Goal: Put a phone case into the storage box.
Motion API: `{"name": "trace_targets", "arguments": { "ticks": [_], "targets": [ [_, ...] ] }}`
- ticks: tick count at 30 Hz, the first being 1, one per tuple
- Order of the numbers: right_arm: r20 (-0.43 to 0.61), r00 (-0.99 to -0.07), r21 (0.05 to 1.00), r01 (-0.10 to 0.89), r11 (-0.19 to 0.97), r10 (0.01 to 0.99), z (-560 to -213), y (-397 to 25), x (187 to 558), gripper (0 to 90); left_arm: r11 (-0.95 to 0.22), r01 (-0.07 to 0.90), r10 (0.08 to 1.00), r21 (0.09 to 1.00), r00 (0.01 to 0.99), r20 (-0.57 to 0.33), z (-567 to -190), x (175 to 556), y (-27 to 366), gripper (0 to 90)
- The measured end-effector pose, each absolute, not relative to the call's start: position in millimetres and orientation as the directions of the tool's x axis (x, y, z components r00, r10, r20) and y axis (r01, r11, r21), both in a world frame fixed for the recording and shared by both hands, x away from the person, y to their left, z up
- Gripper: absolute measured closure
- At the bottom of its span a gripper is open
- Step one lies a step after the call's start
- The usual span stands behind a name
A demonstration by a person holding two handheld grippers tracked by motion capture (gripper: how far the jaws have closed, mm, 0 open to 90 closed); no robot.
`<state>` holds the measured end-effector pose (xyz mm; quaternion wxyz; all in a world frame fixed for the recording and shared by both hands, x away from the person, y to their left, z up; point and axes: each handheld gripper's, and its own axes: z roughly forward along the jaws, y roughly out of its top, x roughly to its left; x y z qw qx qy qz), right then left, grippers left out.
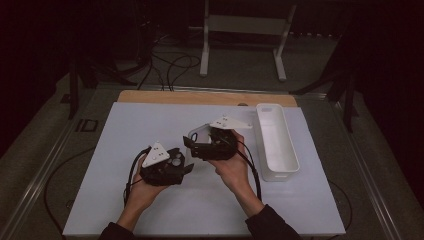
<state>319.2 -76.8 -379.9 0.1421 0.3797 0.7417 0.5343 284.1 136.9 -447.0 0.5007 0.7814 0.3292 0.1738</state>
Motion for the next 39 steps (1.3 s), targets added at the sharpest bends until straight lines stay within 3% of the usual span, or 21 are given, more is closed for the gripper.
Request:
{"name": "trace_targets", "arguments": {
  "ticks": [4, 7, 25, 39],
  "targets": [
    [0.190, -0.665, 0.901, 0.410, 0.141, 0.722, -380, -80, 320, 16.3, -0.274, 0.343, 0.715, 0.899, 0.697, -0.048, -445, 285, 143, 7.5],
    [0.188, -0.662, 0.902, 0.409, 0.140, 0.725, -380, -82, 320, 16.3, -0.270, 0.344, 0.734, 0.899, 0.678, -0.038, -443, 286, 149, 3.3],
    [0.186, -0.632, 0.898, 0.419, 0.131, 0.753, -379, -107, 326, 16.4, -0.222, 0.327, 0.783, 0.919, 0.621, -0.032, -440, 278, 192, 0.5],
    [0.158, -0.619, 0.902, 0.408, 0.143, 0.769, -377, -117, 330, 16.4, -0.227, 0.283, 0.824, 0.932, 0.566, 0.028, -454, 256, 221, 0.1]
  ]
}}
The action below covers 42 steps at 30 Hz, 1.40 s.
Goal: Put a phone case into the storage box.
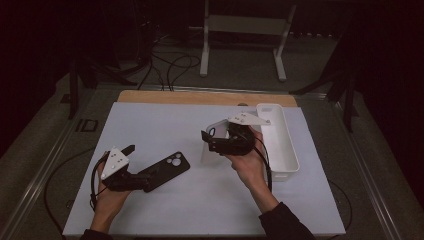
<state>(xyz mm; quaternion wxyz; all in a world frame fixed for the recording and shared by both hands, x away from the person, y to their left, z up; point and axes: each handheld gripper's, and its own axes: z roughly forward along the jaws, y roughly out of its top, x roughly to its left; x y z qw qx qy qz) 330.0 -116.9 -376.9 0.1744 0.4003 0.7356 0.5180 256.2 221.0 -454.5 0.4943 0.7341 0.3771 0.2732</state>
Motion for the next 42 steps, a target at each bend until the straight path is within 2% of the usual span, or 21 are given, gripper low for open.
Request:
{"name": "trace_targets", "arguments": {
  "ticks": [10, 25, 42],
  "targets": [
    [0.150, -0.592, 0.904, 0.406, 0.132, 0.792, -371, -127, 337, 16.3, -0.187, 0.306, 0.855, 0.934, 0.519, 0.002, -475, 246, 237, 0.1],
    [0.109, -0.534, 0.909, 0.394, 0.133, 0.838, -359, -148, 359, 16.3, -0.219, 0.327, 0.856, 0.919, 0.517, 0.020, -483, 247, 235, 0.1],
    [0.078, -0.523, 0.915, 0.377, 0.148, 0.849, -356, -152, 377, 16.3, -0.220, 0.322, 0.859, 0.921, 0.511, 0.027, -483, 247, 236, 0.1]
  ]
}}
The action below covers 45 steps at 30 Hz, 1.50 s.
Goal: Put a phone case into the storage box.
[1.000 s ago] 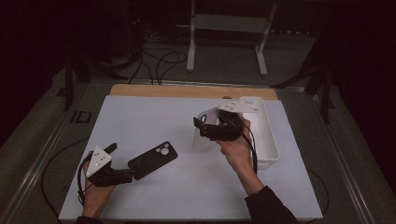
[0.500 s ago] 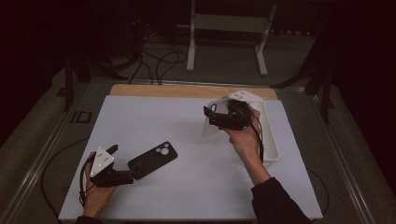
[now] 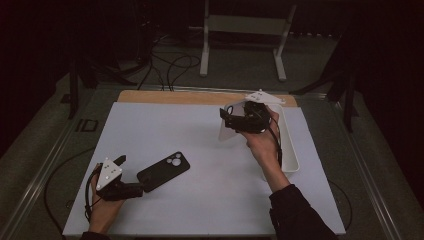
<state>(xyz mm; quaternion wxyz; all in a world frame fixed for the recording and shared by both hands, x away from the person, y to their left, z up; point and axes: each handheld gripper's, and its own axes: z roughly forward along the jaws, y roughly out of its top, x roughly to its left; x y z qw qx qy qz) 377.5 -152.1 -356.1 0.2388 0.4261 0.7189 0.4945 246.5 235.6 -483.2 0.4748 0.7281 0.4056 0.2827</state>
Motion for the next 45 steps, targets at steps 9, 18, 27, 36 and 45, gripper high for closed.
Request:
{"name": "trace_targets", "arguments": {
  "ticks": [9, 18, 27, 36, 45],
  "targets": [
    [0.069, -0.508, 0.914, 0.378, 0.150, 0.859, -356, -154, 389, 16.3, -0.218, 0.318, 0.860, 0.923, 0.509, 0.027, -483, 246, 236, 0.1],
    [0.061, -0.492, 0.913, 0.380, 0.151, 0.869, -354, -157, 402, 16.4, -0.220, 0.318, 0.861, 0.922, 0.507, 0.030, -483, 246, 236, 0.1],
    [0.035, -0.471, 0.913, 0.374, 0.164, 0.881, -350, -162, 415, 16.4, -0.229, 0.318, 0.861, 0.920, 0.508, 0.039, -483, 246, 235, 0.1],
    [0.025, -0.437, 0.914, 0.373, 0.156, 0.899, -351, -168, 432, 16.4, -0.227, 0.317, 0.862, 0.921, 0.505, 0.038, -483, 246, 235, 0.1],
    [0.029, -0.401, 0.915, 0.379, 0.137, 0.916, -350, -175, 443, 16.4, -0.226, 0.317, 0.863, 0.921, 0.504, 0.038, -483, 245, 235, 0.1]
  ]
}}
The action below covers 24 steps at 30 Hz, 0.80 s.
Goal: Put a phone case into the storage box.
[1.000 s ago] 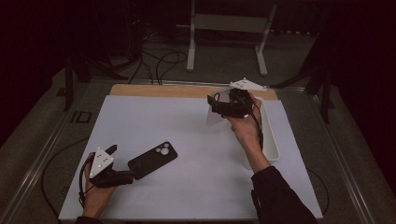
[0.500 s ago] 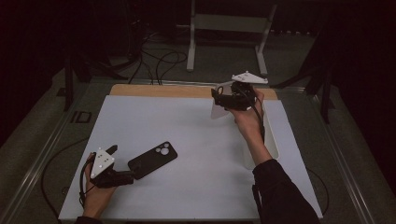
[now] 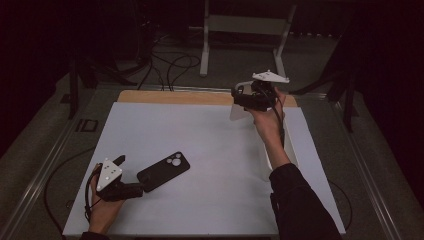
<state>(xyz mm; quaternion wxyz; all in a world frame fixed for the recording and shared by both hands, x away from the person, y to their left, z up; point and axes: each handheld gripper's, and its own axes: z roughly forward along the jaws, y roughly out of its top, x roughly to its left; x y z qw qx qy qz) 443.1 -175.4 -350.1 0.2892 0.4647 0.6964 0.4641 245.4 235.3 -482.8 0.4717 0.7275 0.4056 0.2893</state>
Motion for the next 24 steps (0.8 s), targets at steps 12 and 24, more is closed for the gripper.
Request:
{"name": "trace_targets", "arguments": {
  "ticks": [12, 24],
  "targets": [
    [0.014, -0.329, 0.907, 0.402, 0.127, 0.944, -353, -193, 460, 16.4, -0.218, 0.316, 0.865, 0.923, 0.501, 0.033, -482, 245, 236, 0.2],
    [0.019, -0.275, 0.901, 0.422, 0.103, 0.961, -358, -212, 470, 16.3, -0.209, 0.319, 0.868, 0.925, 0.496, 0.025, -481, 245, 237, 0.1]
  ]
}}
